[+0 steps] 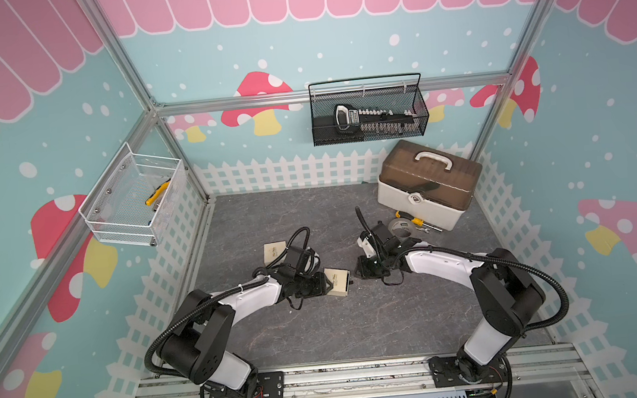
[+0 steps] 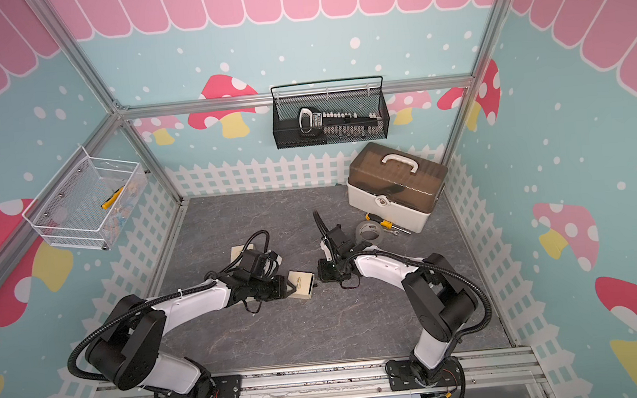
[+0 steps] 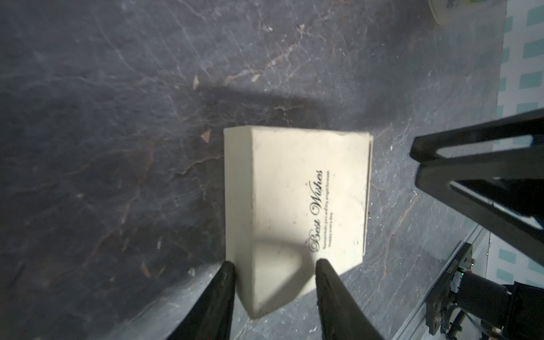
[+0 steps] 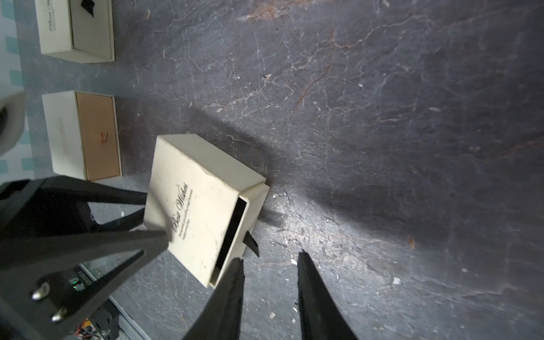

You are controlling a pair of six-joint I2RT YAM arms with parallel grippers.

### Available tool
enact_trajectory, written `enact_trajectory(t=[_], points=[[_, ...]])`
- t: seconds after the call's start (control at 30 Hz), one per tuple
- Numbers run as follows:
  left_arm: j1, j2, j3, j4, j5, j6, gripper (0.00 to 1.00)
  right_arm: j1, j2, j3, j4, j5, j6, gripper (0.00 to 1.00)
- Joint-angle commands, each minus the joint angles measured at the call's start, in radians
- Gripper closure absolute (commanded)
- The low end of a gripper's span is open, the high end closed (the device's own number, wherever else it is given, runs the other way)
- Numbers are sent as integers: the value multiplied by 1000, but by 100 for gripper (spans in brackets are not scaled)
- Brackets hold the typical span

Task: Place the earrings into the drawer-style jewelry box
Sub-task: Open the drawer in the jewelry box.

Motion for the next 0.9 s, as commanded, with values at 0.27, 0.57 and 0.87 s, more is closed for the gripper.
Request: enact_trajectory(t=[0.27,0.57,0.87], points=[[16,-9,51,-36,-98,22,37,44,78,55,7,-2,54,64],[14,33,62,-24,-82,32,38,58,128,93,-43,38,55,67],[12,47,64,-17,-79,30,43,66,152,141,-136,107,35,73]])
